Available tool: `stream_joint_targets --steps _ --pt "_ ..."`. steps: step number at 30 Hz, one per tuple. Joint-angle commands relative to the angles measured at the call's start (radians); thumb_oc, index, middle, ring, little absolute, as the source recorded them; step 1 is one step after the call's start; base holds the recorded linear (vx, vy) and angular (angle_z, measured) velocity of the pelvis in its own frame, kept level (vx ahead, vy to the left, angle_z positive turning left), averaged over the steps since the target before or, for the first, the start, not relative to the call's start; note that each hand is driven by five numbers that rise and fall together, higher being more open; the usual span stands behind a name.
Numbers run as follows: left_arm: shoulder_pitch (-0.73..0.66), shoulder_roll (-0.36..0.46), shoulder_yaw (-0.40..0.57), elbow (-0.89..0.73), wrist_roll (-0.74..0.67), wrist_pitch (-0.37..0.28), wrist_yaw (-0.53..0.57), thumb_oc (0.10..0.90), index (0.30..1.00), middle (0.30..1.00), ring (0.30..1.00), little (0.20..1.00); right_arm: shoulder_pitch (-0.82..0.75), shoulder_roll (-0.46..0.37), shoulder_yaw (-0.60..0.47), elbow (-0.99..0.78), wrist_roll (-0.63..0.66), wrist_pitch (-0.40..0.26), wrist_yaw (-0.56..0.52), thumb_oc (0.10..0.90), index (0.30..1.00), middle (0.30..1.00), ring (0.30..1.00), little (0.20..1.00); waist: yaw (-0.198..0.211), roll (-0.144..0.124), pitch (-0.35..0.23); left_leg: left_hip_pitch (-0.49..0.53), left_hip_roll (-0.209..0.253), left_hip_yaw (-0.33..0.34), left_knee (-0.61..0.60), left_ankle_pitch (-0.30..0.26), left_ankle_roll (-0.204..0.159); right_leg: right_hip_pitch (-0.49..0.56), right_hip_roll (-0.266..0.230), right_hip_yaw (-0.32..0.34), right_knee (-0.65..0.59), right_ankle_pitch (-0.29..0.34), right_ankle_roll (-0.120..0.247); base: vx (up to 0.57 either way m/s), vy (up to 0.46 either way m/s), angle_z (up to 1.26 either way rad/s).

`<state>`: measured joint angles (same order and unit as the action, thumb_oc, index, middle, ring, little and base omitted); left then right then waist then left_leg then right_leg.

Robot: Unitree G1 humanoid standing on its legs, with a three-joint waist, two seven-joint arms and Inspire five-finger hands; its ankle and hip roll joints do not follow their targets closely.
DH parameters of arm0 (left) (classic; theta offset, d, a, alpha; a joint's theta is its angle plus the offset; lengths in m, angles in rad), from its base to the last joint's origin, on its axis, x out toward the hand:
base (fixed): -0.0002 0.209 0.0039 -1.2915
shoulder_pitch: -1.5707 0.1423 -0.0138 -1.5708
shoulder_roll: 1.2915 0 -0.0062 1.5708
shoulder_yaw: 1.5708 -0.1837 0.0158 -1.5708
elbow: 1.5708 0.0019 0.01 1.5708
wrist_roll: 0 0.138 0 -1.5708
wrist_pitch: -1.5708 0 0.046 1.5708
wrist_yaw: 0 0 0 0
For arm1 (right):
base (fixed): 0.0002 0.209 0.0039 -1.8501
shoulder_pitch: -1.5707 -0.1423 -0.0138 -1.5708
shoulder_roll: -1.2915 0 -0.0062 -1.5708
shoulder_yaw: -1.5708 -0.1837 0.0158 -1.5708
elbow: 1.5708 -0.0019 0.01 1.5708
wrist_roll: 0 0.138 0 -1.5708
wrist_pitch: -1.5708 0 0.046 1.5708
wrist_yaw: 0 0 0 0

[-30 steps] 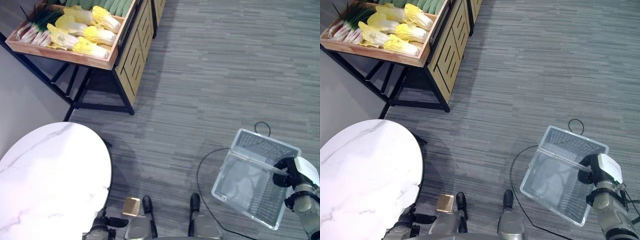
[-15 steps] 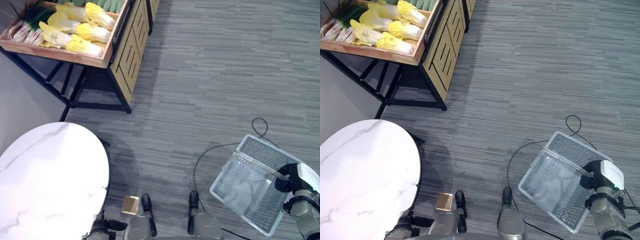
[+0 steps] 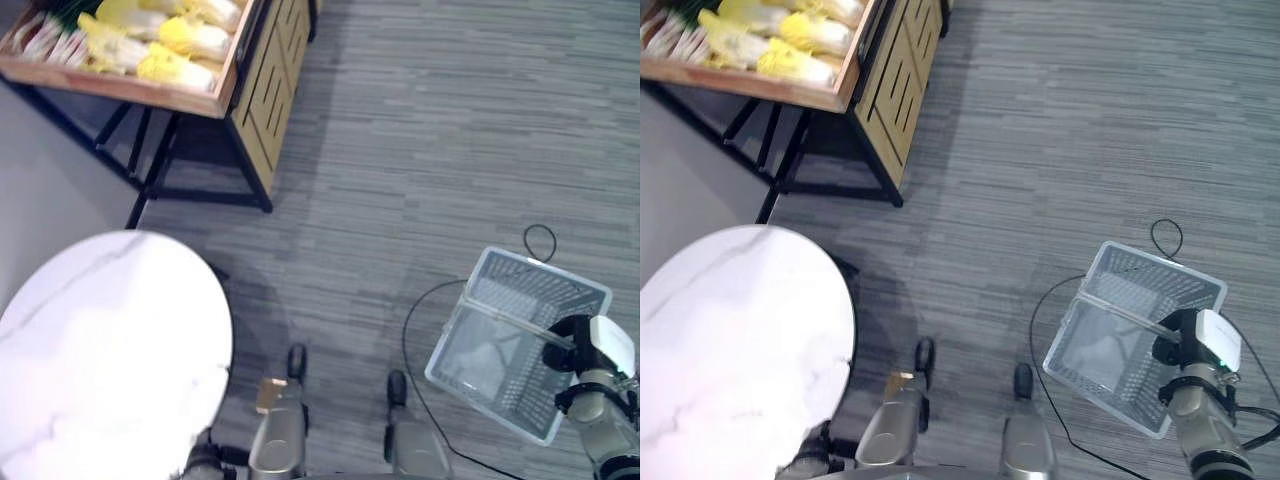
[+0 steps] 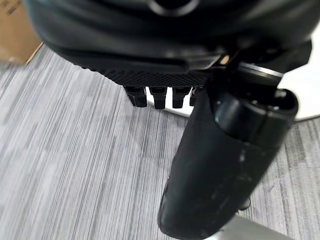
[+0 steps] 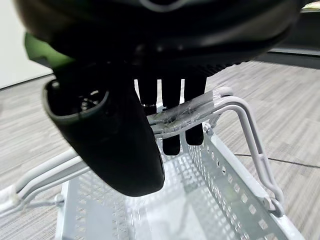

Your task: Get the vegetables into the basket

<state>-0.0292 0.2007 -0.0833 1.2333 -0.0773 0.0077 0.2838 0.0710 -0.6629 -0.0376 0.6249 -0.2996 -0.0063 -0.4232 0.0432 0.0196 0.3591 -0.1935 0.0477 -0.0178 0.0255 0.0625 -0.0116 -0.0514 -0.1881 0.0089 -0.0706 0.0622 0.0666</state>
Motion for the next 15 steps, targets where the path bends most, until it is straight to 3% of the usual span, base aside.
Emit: stream_joint_targets --steps 1,2,3,5,6,11,13,15 --pt "0.010 0.084 -0.008 0.018 0.051 -0.006 0.036 0.900 1.000 1.000 1.000 1.000 -0.044 -0.080 -0.059 -0.064 -0.001 -0.031 -0.073 0.400 0.300 0.300 0.300 0.300 0.016 -0.043 -0.088 -0.105 0.048 0.019 0.024 0.087 -0.070 0.070 0.037 -0.050 0.194 -0.190 0.097 0.20 0.226 -0.42" --pt "0.005 0.089 -0.012 0.013 0.054 -0.007 0.035 0.900 1.000 1.000 1.000 1.000 -0.050 -0.074 -0.056 -0.054 0.001 -0.027 -0.074 0.400 0.300 0.300 0.300 0.300 0.013 -0.048 -0.088 -0.104 0.040 0.031 0.033 0.074 -0.059 0.061 0.028 -0.046 0.202 -0.173 0.106 0.31 0.400 -0.52" --pt "-0.008 0.102 -0.019 -0.003 0.046 -0.010 0.031 0.900 1.000 1.000 1.000 1.000 -0.073 -0.054 -0.048 -0.030 0.012 -0.017 -0.081 0.400 0.300 0.300 0.300 0.300 0.010 -0.069 -0.091 -0.104 0.011 0.055 0.055 0.032 -0.029 0.034 -0.003 -0.035 0.217 -0.100 0.128 0.32 0.447 -0.48" --pt "-0.020 0.113 -0.015 -0.013 0.034 -0.008 0.041 0.900 1.000 1.000 1.000 1.000 -0.098 -0.029 -0.037 -0.012 0.026 -0.009 -0.092 0.400 0.300 0.300 0.300 0.300 0.009 -0.082 -0.093 -0.092 -0.020 0.065 0.061 -0.006 -0.002 0.008 -0.029 -0.041 0.256 -0.009 0.142 0.30 0.440 -0.35" --pt "-0.022 0.120 -0.011 -0.015 0.033 -0.006 0.042 0.900 1.000 1.000 1.000 1.000 -0.110 -0.022 -0.034 -0.002 0.031 -0.006 -0.095 0.400 0.300 0.300 0.300 0.300 0.010 -0.080 -0.088 -0.077 -0.028 0.064 0.056 -0.021 0.014 -0.024 -0.029 -0.048 0.332 0.013 0.139 0.16 0.246 -0.15" --pt "-0.023 0.128 -0.002 -0.020 0.026 -0.003 0.045 0.900 1.000 1.000 1.000 1.000 -0.124 -0.015 -0.020 -0.004 0.024 -0.004 -0.094 0.400 0.300 0.300 0.300 0.300 0.005 -0.061 -0.062 -0.016 -0.045 0.075 0.048 -0.058 0.041 -0.118 -0.015 -0.093 0.495 0.030 0.115 0.10 0.182 -0.02" --pt "-0.036 0.127 0.000 -0.006 0.029 -0.004 0.047 0.900 1.000 1.000 1.000 1.000 -0.141 -0.019 -0.017 -0.002 0.035 -0.008 -0.097 0.400 0.300 0.300 0.300 0.300 -0.010 -0.052 -0.033 0.022 -0.049 0.071 0.052 -0.081 0.040 -0.196 0.012 -0.133 0.429 -0.036 0.091 0.19 0.058 -0.21" --pt "-0.039 0.123 0.001 0.002 0.035 -0.002 0.046 0.900 1.000 1.000 1.000 1.000 -0.146 -0.019 -0.021 -0.014 0.040 -0.010 -0.104 0.400 0.300 0.300 0.300 0.300 -0.021 -0.049 -0.020 0.042 -0.056 0.063 0.061 -0.101 0.034 -0.229 0.016 -0.137 0.359 -0.040 0.094 0.16 -0.038 0.08"
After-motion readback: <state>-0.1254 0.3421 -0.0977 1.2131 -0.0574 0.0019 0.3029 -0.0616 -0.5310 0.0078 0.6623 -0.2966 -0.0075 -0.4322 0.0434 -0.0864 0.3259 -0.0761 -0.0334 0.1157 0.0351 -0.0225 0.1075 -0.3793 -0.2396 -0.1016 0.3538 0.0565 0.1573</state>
